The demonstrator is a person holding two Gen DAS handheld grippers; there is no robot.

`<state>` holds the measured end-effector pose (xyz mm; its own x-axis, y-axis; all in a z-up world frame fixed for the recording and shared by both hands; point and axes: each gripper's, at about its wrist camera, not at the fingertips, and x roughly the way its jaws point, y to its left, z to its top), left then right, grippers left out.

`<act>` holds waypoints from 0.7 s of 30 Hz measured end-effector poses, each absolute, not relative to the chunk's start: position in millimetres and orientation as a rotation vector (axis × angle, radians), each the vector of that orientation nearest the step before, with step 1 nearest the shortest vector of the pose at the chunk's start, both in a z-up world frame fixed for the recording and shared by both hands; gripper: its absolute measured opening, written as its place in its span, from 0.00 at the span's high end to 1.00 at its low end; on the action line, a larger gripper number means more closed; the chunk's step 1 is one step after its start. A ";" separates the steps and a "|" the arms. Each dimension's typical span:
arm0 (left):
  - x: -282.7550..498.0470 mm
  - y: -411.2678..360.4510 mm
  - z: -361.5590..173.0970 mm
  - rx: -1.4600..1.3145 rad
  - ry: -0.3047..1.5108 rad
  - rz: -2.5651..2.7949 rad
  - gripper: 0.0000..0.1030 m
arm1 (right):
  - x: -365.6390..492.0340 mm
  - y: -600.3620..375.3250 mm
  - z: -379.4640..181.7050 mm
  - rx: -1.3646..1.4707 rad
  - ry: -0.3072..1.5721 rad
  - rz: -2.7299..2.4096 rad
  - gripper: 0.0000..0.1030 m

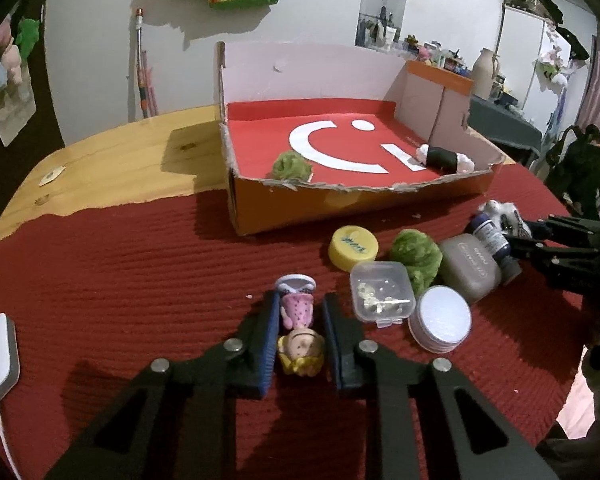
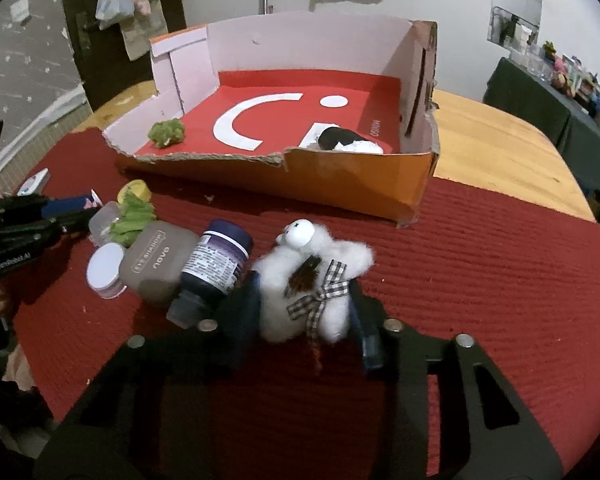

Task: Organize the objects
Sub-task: 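Grasp the pink doll figurine with the left tool while the right tool grasps the white sheep plush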

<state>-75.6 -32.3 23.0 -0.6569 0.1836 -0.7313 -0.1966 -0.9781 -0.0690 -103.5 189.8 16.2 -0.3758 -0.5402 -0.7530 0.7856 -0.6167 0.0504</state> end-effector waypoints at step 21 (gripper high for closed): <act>-64.3 -37.2 42.7 -1.110 -0.019 2.700 0.79 | -90.4 192.4 34.3 0.918 0.342 -2.008 0.91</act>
<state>-64.3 -37.2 42.7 -0.6898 0.2093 -0.6931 -0.1996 -0.9752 -0.0959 -90.4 192.4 34.3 -0.3427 -0.6063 -0.7176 0.8099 -0.5778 0.1014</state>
